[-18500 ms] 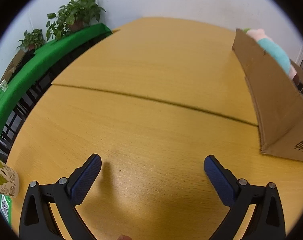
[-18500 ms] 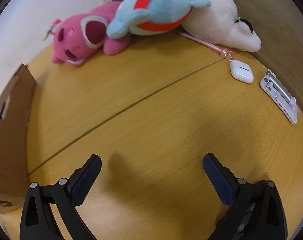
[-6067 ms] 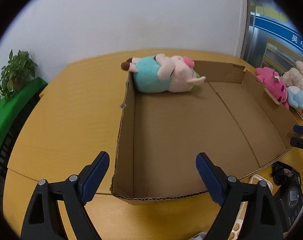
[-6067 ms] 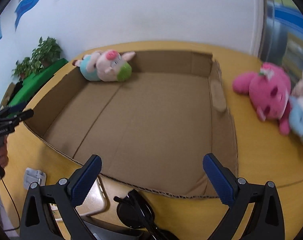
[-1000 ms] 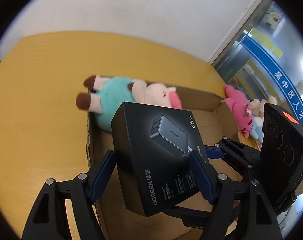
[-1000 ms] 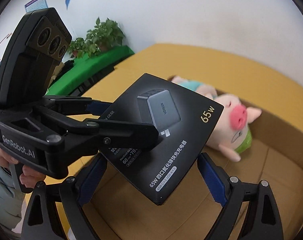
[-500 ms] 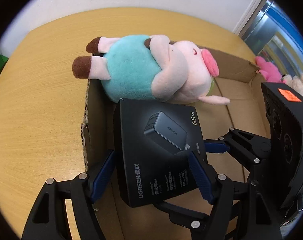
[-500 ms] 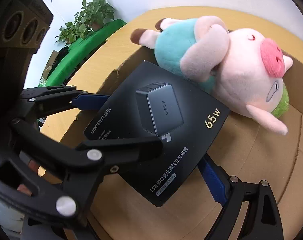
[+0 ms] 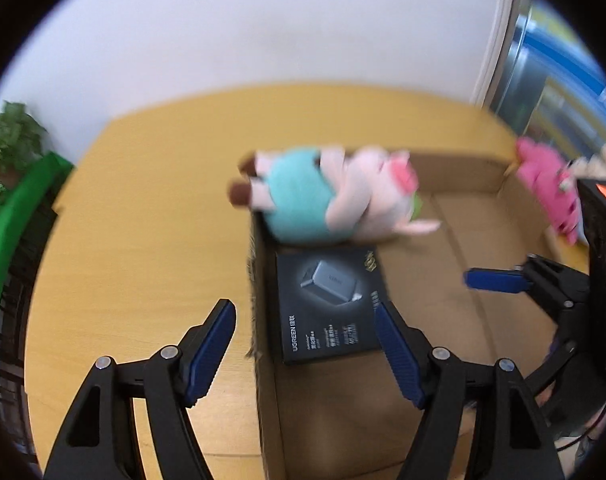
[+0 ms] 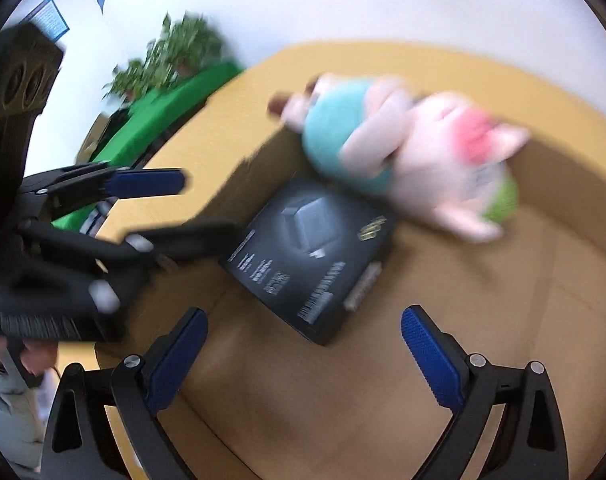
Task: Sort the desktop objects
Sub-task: 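Withdraw both grippers from the box toward the clear phone case, then close both grippers on the white rim of the clear phone case, then lift the phone case with both grippers and lower it into the box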
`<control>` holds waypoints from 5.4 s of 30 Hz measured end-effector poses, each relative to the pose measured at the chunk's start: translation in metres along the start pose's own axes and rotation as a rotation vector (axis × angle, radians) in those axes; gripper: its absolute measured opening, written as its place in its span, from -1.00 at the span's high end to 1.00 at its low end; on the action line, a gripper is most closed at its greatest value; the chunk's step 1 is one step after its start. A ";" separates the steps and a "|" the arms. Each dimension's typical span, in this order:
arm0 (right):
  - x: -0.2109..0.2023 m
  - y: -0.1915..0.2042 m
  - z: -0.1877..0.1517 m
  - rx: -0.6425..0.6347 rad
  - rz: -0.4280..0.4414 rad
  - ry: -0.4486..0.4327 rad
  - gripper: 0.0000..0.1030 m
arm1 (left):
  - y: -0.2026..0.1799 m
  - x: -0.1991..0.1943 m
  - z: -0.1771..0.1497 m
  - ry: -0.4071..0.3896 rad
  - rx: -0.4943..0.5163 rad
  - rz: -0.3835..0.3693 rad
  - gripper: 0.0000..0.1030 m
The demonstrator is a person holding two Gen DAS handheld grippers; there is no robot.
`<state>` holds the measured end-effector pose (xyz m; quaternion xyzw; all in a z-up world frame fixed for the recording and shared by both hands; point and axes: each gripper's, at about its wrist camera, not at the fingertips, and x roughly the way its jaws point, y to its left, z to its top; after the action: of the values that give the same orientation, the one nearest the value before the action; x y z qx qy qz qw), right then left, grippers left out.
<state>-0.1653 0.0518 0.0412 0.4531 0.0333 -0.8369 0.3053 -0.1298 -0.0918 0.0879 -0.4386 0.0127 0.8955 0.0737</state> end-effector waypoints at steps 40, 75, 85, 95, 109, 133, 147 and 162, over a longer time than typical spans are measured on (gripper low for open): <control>-0.094 0.016 -0.235 0.187 -0.238 -0.091 -0.52 | -0.133 -0.061 -0.177 -0.117 -0.036 -0.147 -0.24; -0.101 -0.017 -0.280 0.178 -0.253 -0.017 0.46 | -0.198 0.016 -0.217 0.173 0.093 -0.263 0.76; -0.108 -0.023 -0.280 0.227 -0.215 -0.062 0.73 | -0.198 0.003 -0.219 0.142 0.086 -0.278 0.87; -0.167 -0.012 -0.248 0.192 -0.208 -0.243 0.75 | -0.199 -0.045 -0.178 -0.009 0.095 -0.308 0.87; -0.234 -0.018 -0.170 0.119 -0.285 -0.381 0.74 | -0.205 -0.084 -0.098 -0.166 0.126 -0.341 0.87; -0.162 -0.153 0.004 0.074 -0.251 -0.233 0.74 | -0.203 0.027 0.065 -0.055 0.051 -0.301 0.85; -0.018 -0.287 0.003 0.206 -0.237 0.131 0.74 | -0.220 0.184 0.086 0.238 -0.051 -0.360 0.84; 0.021 -0.309 0.000 0.221 -0.399 0.285 0.73 | -0.230 0.237 0.075 0.346 -0.068 -0.364 0.86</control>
<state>-0.3408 0.2926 -0.0434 0.5812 0.0731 -0.8070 0.0753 -0.2994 0.1704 -0.0429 -0.5827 -0.0841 0.7791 0.2154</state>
